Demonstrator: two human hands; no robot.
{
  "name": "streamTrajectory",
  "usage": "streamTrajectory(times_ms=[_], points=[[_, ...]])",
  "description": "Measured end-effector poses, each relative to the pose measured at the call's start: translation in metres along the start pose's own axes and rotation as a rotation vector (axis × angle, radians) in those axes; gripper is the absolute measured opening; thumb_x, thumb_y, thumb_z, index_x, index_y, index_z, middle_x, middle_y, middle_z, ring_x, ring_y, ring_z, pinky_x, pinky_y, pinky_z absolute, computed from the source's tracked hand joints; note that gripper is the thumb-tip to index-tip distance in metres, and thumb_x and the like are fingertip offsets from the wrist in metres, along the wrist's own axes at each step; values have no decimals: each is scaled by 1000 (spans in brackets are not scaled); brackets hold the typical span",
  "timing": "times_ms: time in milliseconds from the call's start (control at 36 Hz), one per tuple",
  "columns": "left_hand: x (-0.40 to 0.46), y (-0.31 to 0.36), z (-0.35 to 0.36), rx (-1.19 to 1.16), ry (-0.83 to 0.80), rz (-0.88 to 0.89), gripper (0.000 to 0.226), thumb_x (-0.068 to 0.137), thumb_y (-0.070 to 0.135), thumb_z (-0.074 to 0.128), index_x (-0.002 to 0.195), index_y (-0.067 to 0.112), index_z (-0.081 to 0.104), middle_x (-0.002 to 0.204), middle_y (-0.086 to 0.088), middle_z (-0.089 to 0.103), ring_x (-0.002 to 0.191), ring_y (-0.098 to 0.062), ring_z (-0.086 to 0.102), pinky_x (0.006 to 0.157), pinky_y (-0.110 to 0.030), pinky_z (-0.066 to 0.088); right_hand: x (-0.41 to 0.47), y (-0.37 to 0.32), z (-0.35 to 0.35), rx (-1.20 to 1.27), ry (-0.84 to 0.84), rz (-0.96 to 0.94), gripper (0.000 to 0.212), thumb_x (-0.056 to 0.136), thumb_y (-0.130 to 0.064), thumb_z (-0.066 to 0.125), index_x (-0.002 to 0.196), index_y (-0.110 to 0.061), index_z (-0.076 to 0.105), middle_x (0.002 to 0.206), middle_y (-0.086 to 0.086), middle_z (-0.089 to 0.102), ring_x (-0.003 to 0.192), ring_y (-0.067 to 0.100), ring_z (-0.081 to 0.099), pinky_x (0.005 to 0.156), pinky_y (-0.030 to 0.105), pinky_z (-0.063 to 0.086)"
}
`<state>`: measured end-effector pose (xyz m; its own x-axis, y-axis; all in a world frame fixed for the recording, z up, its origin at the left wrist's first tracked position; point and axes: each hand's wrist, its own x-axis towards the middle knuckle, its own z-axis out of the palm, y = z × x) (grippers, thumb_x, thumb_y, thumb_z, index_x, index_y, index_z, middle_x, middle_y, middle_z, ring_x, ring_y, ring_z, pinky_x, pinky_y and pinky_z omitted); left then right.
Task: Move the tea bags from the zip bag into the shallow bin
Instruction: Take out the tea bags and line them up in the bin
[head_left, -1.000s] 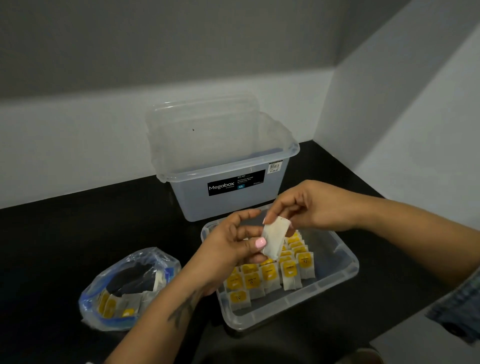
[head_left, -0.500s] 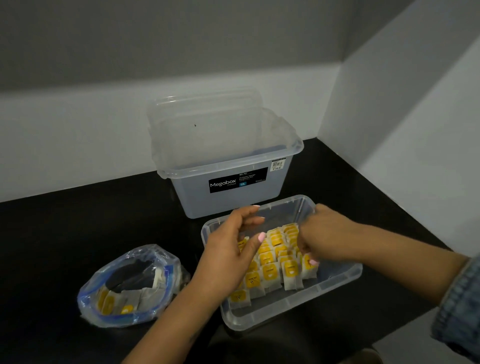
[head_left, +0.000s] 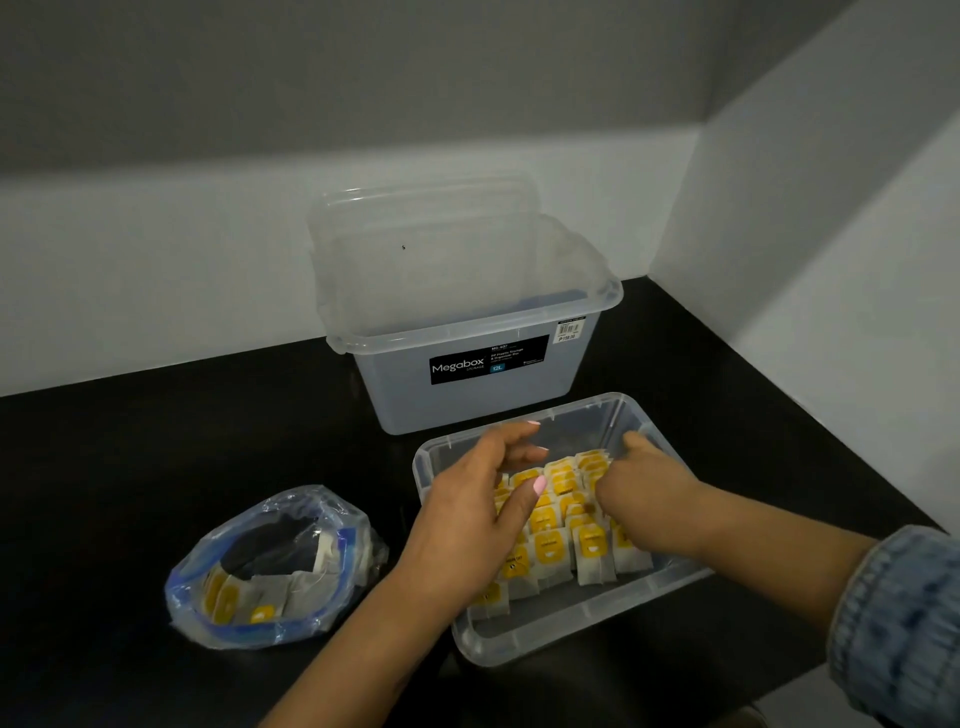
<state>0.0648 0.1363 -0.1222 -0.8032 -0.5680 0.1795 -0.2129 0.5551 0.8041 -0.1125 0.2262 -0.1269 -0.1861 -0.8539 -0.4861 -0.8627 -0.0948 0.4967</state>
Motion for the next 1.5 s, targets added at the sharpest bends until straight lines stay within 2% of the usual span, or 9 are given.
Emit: streamTrajectory(times_ms=[83,167,222,306,472,639,1111,1333,1500], points=[[0,0,0,5,1,0,45,91,29,58,128,44,37,107,34,53,113,15,49,94,-13,44,-3,2,-4,68,-1,16,15,89,-22,59,103,-18,61,103,3,66,102,23,59,113,46,19],[0,1,-1,9,2,1,45,91,29,58,126,45,36,106,36,52,112,15,48,95,-14,45,-8,5,-10,229,10,24,15,90,-24,57,104,-19,60,101,1,64,98,19,59,107,39,33],[0,1,-2,12,3,3,45,91,28,58,126,45,36,106,36,52,113,15,48,95,-14,44,-14,9,-16,407,5,24,18,93,-25,55,108,-20,62,102,0,63,94,14,58,93,31,45],[0,1,-1,28,5,5,45,91,26,57,129,42,38,105,36,52,113,14,49,95,-15,44,-18,10,-20,594,-150,-62,26,97,-25,50,119,-20,62,110,-1,62,92,9,52,80,23,39],[-1,0,-1,53,7,4,46,93,24,55,132,41,37,105,36,51,112,13,50,94,-12,44,-6,-3,-10,622,-467,-148,35,99,-24,44,131,-17,56,128,4,57,116,20,53,102,37,42],[-1,0,-1,71,7,1,47,94,22,54,133,40,37,105,36,50,111,12,50,92,-10,42,4,-10,-6,557,-596,-152,40,100,-25,38,137,-16,49,134,7,51,123,25,48,104,40,39],[1,-1,-1,85,0,-2,48,94,20,54,133,41,35,109,33,52,112,12,49,93,-7,38,8,-15,3,593,-507,-74,39,98,-32,44,134,-19,52,128,3,56,118,21,52,103,40,41],[1,-2,-1,86,0,2,48,94,20,54,133,42,35,104,37,50,109,15,49,88,-2,37,0,-14,-7,626,-457,-38,30,98,-28,47,118,-10,60,102,4,57,90,14,51,85,29,41],[1,-1,-1,86,0,4,48,94,21,53,133,41,34,107,34,51,108,14,49,87,-1,36,0,-15,-11,620,-450,-27,30,98,-28,48,119,-10,59,98,1,52,89,13,50,86,29,41]])
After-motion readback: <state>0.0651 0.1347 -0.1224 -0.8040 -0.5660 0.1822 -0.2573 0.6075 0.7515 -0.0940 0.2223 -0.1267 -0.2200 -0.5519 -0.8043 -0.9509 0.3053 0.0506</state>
